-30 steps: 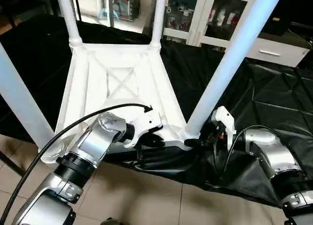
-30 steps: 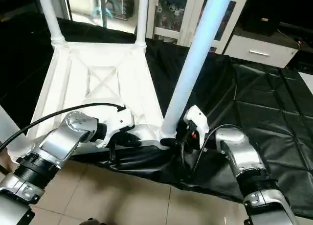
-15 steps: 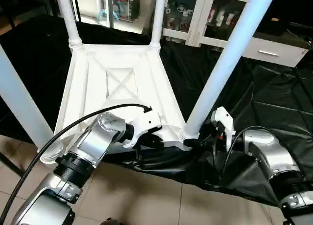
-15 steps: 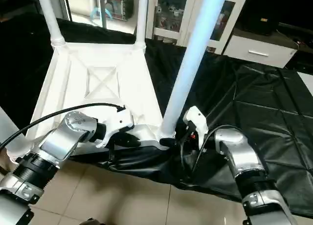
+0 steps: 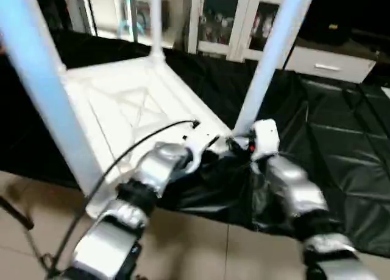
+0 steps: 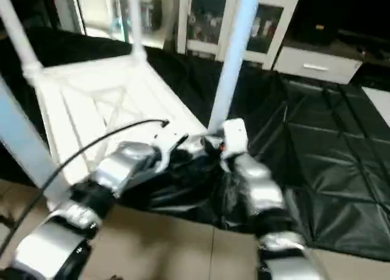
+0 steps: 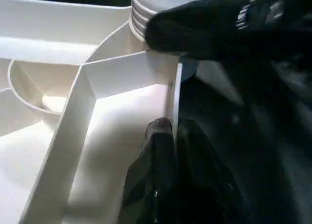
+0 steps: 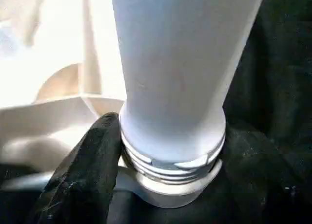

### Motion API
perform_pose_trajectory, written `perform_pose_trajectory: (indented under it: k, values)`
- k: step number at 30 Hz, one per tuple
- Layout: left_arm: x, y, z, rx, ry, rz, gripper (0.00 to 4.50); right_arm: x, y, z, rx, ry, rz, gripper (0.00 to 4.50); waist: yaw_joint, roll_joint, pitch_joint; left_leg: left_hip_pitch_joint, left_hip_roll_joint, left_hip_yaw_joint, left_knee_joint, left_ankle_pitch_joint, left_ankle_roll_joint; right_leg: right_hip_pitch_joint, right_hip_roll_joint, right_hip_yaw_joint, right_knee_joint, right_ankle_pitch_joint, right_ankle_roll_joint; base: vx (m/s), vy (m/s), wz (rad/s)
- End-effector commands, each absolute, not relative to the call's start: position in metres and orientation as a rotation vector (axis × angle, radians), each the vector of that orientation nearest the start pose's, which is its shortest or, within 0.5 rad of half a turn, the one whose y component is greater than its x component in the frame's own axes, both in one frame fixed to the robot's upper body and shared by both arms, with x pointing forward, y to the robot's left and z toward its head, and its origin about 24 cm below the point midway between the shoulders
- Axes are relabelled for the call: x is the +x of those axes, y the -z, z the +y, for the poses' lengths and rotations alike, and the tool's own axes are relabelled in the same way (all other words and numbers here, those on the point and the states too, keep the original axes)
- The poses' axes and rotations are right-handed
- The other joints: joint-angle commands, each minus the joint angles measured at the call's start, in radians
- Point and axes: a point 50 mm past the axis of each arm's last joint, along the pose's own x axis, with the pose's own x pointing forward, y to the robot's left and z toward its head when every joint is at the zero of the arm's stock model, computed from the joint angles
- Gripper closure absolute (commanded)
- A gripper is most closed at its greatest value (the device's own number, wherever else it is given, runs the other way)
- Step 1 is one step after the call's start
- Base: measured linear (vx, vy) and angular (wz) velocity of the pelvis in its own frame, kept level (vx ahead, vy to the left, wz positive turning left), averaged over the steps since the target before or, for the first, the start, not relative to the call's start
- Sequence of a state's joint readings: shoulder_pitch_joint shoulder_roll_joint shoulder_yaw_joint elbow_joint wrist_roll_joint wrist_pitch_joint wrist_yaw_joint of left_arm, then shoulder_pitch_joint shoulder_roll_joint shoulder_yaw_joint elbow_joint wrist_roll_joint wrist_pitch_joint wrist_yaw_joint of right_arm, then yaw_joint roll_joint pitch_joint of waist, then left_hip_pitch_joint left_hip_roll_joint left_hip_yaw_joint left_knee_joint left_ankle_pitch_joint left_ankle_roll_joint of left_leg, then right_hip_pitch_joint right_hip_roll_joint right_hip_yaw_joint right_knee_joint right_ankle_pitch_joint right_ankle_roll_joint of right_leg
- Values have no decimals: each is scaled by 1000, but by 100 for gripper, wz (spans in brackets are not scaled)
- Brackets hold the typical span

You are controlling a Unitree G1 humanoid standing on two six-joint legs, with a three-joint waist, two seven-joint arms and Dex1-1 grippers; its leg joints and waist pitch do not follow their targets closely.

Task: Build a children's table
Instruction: Rotate leg to tighten

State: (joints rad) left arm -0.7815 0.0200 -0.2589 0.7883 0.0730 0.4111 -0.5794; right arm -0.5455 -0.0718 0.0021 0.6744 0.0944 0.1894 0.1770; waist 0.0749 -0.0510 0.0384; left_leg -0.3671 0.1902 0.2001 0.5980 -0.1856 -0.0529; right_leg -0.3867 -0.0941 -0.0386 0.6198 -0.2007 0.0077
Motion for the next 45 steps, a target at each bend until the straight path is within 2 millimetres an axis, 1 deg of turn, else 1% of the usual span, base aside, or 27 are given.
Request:
perform_pose_trajectory:
  k: [1,2,3,6,8,9,11,12,14,15,16,17,18,19,20,21,23,24,26,27,28,29,30,34,39,41,45]
  values:
    - [362,-61,47,260,693,425,450,330,-2,-107,-73,-287,431,178,-2,-6,-56,21,33,-20,-78,-217,-16,19,-48,33,-83,-173,-178,0,0,0]
    - [363,-62,45,262,692,421,450,330,-3,-103,-76,-303,425,178,4,-6,-58,17,33,-20,-78,-175,-1,27,-48,31,-76,-112,-182,0,0,0]
    - [363,-63,44,269,690,418,450,331,-4,-101,-72,-303,417,178,11,-7,-58,15,33,-18,-77,-146,15,29,-48,31,-71,-63,-187,0,0,0]
    - [365,-63,47,277,684,417,450,333,-10,-100,-42,-320,380,178,14,-5,-58,15,34,-17,-75,-129,38,32,-49,30,-68,-18,-200,0,0,0]
    - [366,-60,54,289,675,423,450,334,-15,-102,-63,-336,340,178,15,-5,-55,16,35,-16,-78,-149,44,32,-51,30,-73,-50,-203,0,0,0]
    - [366,-58,58,295,671,428,450,334,-18,-104,-55,-347,312,178,14,-8,-53,17,36,-16,-80,-177,38,30,-51,30,-79,-95,-197,0,0,0]
    - [367,-56,65,306,668,433,450,334,-25,-111,-12,-346,261,178,16,-8,-52,19,37,-17,-82,-205,30,29,-54,31,-85,-148,-183,0,0,0]
    - [367,-55,69,314,672,436,450,334,-29,-114,4,-347,241,122,18,-7,-50,19,37,-17,-83,-211,29,28,-53,31,-87,-162,-177,0,0,0]
    - [365,-51,74,336,699,448,450,332,-36,-121,30,-372,200,108,20,-9,-50,19,37,-17,-84,-213,33,28,-54,32,-89,-172,-170,0,0,0]
    - [364,-49,78,346,718,462,450,331,-40,-125,33,-391,176,95,16,-9,-49,1,36,-24,-89,-212,41,39,-56,31,-87,-184,-138,0,0,0]
    - [364,-49,78,346,718,462,450,331,-40,-125,33,-391,176,79,5,-9,-50,-11,36,-30,-93,-199,36,48,-54,27,-83,-188,-129,0,0,0]
    - [361,-47,80,366,756,467,450,329,-44,-131,43,-414,167,67,-5,-3,-52,-17,35,-38,-100,-197,16,52,-53,18,-86,-224,-113,-25,-20,-27]
    - [359,-45,82,374,771,475,450,328,-45,-134,46,-427,165,67,-7,-2,-53,-10,36,-37,-98,-203,14,46,-52,19,-88,-220,-117,0,0,0]
    - [356,-42,85,387,806,490,450,326,-48,-139,54,-459,164,62,-9,-3,-53,4,40,-33,-91,-206,12,33,-53,23,-87,-177,-148,0,0,0]
    - [353,-40,87,398,850,504,450,324,-51,-144,59,-500,167,57,-10,-7,-55,6,37,-31,-85,-190,21,36,-52,24,-84,-138,-165,0,0,0]
    - [346,-37,90,418,931,525,450,320,-54,-151,47,-568,171,45,-5,-10,-53,1,38,-26,-81,-139,59,38,-50,26,-74,-41,-200,0,0,0]
    - [341,-35,91,422,995,537,450,316,-56,-155,43,-617,179,33,-2,-10,-53,3,39,-21,-78,-125,84,37,-51,27,-71,-23,-224,0,0,0]
    - [333,-32,95,442,1078,556,450,311,-60,-164,12,-690,190,15,-1,-12,-50,5,39,-19,-79,-134,87,33,-51,27,-75,-41,-229,0,0,0]
    - [329,-31,99,461,1112,570,450,309,-62,-170,-21,-727,196,3,8,-8,-47,10,44,-18,-80,-161,82,29,-53,29,-78,-89,-231,0,0,0]
    - [326,-30,101,460,1137,588,450,307,-63,-175,-51,-764,202,3,14,-5,-45,18,46,-16,-86,-207,51,21,-51,29,-83,-155,-223,0,0,0]
    - [324,-29,103,461,1158,596,450,305,-64,-178,-67,-791,210,3,14,-6,-44,18,47,-17,-87,-222,42,20,-51,29,-84,-172,-220,0,0,0]
    - [318,-31,104,456,1222,598,450,298,-65,-184,-97,-895,250,3,16,-7,-43,18,49,-19,-90,-250,29,23,-52,30,-86,-197,-213,0,0,0]
    - [317,-31,104,453,1231,600,450,297,-65,-186,-107,-918,259,3,17,-8,-41,19,51,-18,-91,-257,24,20,-53,32,-87,-200,-209,0,0,0]
    - [309,-34,104,460,1336,601,450,287,-64,-189,-131,-1041,325,3,15,-12,-44,13,48,-18,-88,-241,32,23,-54,33,-83,-180,-205,0,0,0]
    - [301,-37,105,473,1419,614,450,284,-59,-188,-225,-1125,371,3,18,-17,-47,13,46,-13,-81,-175,50,21,-52,32,-74,-108,-229,0,0,0]
    - [299,-38,106,485,1441,622,450,287,-58,-185,-231,-1134,366,3,19,-17,-46,14,46,-14,-81,-178,51,20,-52,32,-74,-114,-233,0,0,0]
    - [296,-40,107,494,1465,634,450,291,-57,-178,-242,-1148,347,3,21,-17,-46,17,47,-15,-84,-205,32,20,-53,33,-76,-145,-228,0,0,0]
